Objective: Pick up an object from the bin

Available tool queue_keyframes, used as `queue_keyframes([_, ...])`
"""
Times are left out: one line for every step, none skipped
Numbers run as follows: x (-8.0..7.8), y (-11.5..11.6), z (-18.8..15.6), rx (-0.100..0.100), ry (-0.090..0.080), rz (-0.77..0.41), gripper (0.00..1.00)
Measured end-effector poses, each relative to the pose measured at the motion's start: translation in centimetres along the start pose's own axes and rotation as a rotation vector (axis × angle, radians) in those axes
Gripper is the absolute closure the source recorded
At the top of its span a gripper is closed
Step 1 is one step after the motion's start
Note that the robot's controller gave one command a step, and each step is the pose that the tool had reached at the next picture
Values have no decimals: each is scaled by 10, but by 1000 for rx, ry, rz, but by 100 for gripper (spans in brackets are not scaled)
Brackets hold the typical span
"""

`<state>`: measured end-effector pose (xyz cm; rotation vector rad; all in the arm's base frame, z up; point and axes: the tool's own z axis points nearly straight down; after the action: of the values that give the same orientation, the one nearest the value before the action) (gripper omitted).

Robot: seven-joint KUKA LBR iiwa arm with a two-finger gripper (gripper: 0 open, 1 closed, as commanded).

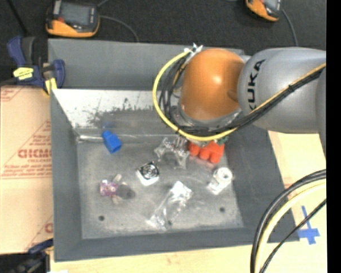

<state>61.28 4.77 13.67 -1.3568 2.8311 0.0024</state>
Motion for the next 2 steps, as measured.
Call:
queue_keyframes([13,16,6,1,0,250,100])
queue_keyframes([-19,51,36,-2,0,278,100])
